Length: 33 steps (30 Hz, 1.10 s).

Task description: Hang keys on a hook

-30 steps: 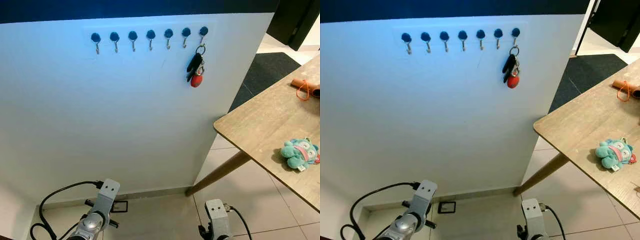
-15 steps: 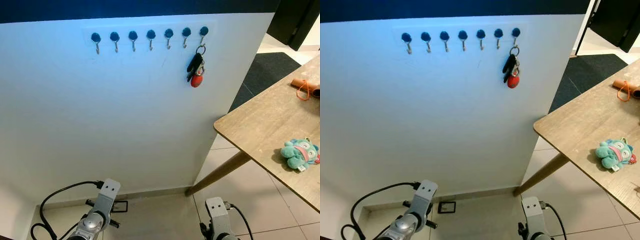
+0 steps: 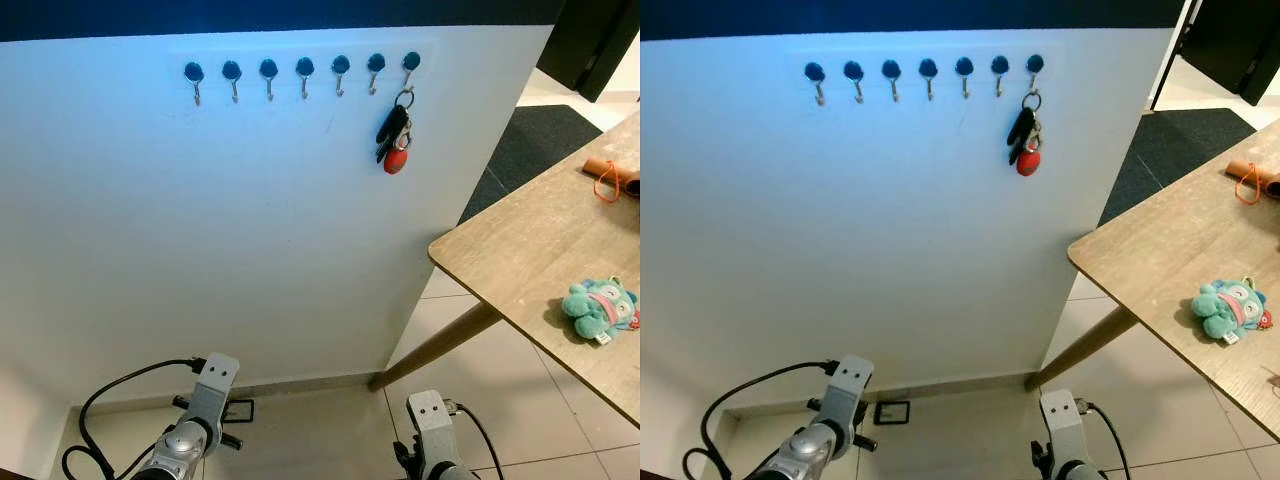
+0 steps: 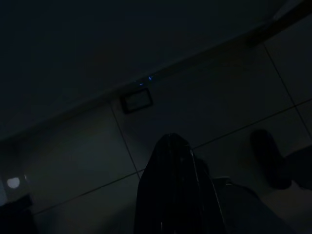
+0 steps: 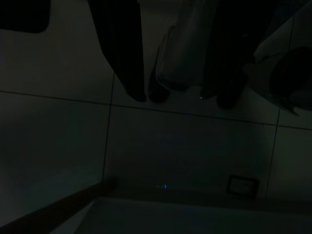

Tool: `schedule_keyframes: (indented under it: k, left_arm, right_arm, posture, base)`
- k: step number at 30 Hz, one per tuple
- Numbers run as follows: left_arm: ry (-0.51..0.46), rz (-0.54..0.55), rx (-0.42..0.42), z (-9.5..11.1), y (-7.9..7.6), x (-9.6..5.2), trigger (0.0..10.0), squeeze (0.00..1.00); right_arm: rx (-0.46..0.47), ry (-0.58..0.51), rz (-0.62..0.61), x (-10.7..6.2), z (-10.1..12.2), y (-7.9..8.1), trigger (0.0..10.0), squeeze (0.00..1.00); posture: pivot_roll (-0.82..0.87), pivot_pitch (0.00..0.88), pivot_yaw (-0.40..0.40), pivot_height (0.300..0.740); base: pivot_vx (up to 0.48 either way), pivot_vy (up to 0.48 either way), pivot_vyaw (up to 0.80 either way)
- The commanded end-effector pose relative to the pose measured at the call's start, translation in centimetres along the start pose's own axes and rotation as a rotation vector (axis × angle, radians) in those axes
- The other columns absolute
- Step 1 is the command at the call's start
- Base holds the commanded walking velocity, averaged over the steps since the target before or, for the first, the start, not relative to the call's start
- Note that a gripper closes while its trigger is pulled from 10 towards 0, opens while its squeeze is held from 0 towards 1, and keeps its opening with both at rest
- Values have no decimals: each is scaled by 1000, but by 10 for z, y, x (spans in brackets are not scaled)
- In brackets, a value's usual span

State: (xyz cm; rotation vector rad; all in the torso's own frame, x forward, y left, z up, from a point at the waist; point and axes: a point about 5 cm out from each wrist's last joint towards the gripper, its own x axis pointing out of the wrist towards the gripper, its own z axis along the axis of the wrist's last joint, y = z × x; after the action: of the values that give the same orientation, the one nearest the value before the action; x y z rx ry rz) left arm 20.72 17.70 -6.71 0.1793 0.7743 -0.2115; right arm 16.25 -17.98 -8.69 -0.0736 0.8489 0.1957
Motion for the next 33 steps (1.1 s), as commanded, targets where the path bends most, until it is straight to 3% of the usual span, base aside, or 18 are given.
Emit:
schedule_keyframes:
  k: [1, 7, 14, 19, 28, 33]
  left_arm:
    - [5, -3, -28, -3, -2, -1, 10000, 0]
    - [4, -14, -12, -5, -3, -2, 10000, 0]
    - [9, 8, 23, 0, -1, 1, 10000, 0]
    - [-5, -9, 46, 5, -4, 2, 10000, 0]
    - [-11, -8, 28, 7, -2, 2, 10000, 0]
    - [0, 11, -1, 5, 3, 1, 10000, 0]
  right_arm:
    - [-8, 5, 20, 0, -2, 5, 10000, 0]
    - [5, 18, 23, -2, -9, 5, 10000, 0]
    - [-59, 8, 10, -1, -4, 4, 10000, 0]
    - [-28, -21, -24, -1, 1, -2, 10000, 0]
    - [1, -17, -11, -3, -4, -3, 10000, 0]
    - [-28, -2, -4, -4, -6, -1, 10000, 0]
  posture:
    - [62, 56, -28, 740]
    - [65, 52, -32, 740]
    - [35, 25, -8, 740]
    - [15, 5, 5, 740]
    - [15, 0, 2, 740]
    - [13, 0, 5, 740]
  base:
    - [0, 0, 0]
    - [0, 0, 0]
    - [0, 0, 0]
    - [0, 0, 0]
    - [0, 0, 0]
    - [0, 0, 0]
